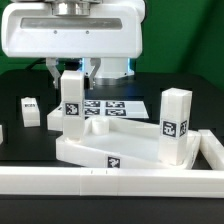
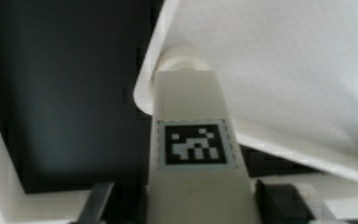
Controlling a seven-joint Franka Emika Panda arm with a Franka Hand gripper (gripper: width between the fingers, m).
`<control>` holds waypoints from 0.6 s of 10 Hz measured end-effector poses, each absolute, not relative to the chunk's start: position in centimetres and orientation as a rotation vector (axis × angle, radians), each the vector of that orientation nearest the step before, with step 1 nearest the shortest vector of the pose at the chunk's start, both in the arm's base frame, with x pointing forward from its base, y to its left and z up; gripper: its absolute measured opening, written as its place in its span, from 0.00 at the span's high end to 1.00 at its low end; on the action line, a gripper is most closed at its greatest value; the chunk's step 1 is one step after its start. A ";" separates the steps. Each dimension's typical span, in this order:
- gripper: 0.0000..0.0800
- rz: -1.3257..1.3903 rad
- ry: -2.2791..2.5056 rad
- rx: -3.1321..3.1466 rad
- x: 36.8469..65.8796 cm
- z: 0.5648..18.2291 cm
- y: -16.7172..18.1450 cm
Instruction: Assemble desk
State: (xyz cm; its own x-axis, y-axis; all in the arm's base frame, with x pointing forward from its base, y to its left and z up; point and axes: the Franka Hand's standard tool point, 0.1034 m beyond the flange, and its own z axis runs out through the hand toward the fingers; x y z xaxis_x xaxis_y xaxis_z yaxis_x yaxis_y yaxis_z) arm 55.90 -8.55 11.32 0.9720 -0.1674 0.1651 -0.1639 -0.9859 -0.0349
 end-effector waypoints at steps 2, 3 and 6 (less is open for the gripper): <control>0.64 -0.313 0.503 -3.051 56.1 11.3 -8.6; 0.64 -0.311 0.628 -3.015 56.2 11.3 -8.6; 0.64 -0.301 0.851 -2.942 56.2 11.3 -8.6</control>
Offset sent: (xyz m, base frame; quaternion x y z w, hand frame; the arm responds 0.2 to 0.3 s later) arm 0.0056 0.0045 0.0012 0.0103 -0.0253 0.2387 0.9707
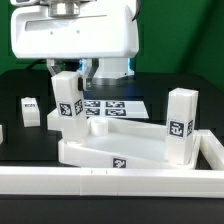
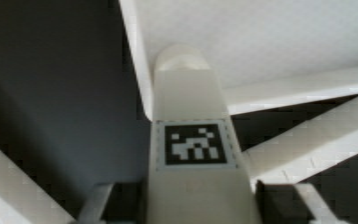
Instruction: Assemble desk
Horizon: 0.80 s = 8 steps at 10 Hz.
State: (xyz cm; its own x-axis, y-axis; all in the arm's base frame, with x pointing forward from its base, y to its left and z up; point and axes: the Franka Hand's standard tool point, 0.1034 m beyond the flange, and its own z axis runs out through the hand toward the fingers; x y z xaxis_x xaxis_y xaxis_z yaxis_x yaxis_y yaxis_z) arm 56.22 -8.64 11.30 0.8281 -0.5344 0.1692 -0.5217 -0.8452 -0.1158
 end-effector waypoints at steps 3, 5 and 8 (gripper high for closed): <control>0.64 -0.279 1.221 -2.765 56.1 11.2 -8.4; 0.64 -0.257 1.432 -2.629 56.1 11.1 -7.9; 0.64 -0.235 1.617 -2.484 56.1 11.1 -7.7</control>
Offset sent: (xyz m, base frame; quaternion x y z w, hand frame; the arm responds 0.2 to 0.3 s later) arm -0.0052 0.0096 -0.0038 0.0097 -0.0145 0.2140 0.9767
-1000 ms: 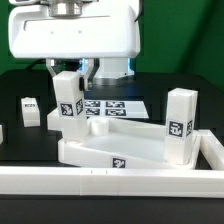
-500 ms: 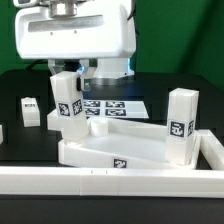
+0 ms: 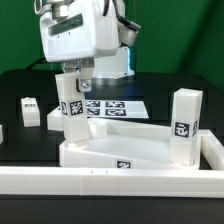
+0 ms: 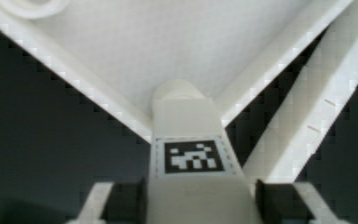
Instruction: Assemble desk
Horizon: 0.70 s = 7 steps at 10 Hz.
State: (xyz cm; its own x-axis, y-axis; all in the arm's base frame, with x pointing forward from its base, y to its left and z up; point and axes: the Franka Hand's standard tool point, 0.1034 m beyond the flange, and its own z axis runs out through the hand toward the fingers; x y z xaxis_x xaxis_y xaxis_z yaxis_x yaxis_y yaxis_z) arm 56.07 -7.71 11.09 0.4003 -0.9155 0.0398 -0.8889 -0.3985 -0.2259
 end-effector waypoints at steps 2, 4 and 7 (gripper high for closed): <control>0.54 -0.236 1.591 -2.501 56.1 11.0 -7.7; 0.36 -0.246 1.486 -2.573 56.0 11.0 -7.7; 0.19 -0.281 1.106 -2.785 56.0 11.0 -7.8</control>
Offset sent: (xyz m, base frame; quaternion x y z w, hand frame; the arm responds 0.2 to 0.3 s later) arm -0.0015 -0.0040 0.0001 -0.0112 0.0035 -0.0553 0.9984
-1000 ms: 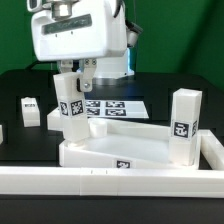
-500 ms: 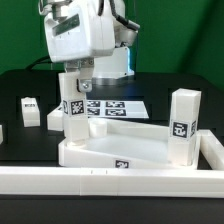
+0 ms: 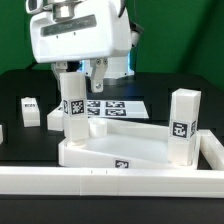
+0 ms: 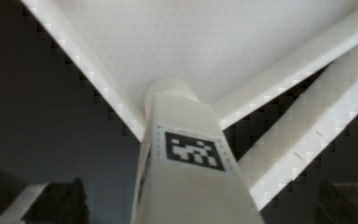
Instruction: Assemble desk
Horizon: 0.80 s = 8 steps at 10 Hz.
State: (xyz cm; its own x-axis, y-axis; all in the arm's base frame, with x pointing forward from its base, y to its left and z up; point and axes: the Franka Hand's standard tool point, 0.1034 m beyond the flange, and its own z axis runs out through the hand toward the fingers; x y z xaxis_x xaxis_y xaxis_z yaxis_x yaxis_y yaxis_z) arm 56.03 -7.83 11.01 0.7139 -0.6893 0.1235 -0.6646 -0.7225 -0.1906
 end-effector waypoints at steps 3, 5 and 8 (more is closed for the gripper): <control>0.19 -0.306 0.718 -2.937 55.9 10.9 -8.1; 0.19 -0.313 0.526 -2.991 55.9 10.8 -8.1; 0.19 -0.317 0.170 -3.061 55.9 10.6 -8.2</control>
Offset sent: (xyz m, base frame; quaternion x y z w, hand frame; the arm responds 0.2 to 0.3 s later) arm 0.0031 0.0016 -0.0023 0.0028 -0.0015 -0.2511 0.9679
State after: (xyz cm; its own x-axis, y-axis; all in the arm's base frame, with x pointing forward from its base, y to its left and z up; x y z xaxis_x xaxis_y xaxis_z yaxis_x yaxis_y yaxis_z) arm 55.88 -8.20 10.57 0.9728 -0.1156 0.2005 -0.1034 -0.9922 -0.0702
